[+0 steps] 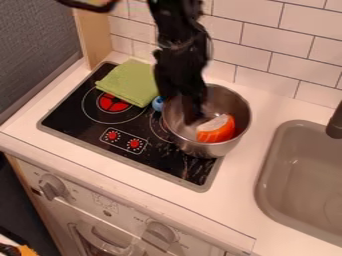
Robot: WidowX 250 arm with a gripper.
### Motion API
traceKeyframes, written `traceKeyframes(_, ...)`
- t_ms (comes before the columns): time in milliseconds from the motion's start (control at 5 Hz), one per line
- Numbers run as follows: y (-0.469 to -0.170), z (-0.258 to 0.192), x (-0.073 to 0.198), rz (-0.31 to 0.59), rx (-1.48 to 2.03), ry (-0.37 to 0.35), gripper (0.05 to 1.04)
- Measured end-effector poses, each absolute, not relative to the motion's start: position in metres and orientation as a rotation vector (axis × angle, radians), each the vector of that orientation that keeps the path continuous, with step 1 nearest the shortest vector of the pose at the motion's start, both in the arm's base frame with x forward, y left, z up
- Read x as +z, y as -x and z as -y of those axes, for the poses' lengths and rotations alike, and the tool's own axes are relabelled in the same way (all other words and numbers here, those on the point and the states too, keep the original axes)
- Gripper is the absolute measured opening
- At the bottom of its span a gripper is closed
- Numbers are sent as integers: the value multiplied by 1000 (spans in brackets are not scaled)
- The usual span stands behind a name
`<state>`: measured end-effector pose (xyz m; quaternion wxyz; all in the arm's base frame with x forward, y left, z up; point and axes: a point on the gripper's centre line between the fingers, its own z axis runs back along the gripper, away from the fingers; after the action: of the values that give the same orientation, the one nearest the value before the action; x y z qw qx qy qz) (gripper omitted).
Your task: Move the sushi on the green ciphen on the left burner
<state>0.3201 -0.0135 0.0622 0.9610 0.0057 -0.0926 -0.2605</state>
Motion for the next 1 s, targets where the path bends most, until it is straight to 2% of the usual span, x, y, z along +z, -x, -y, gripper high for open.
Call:
traceKeyframes(400, -318, 37, 56, 199, -601, -54, 999)
traceKeyframes(800, -334, 42, 25, 125, -568, -71, 999)
traceKeyframes(1000, -347, 44, 18, 109, -548, -67, 936)
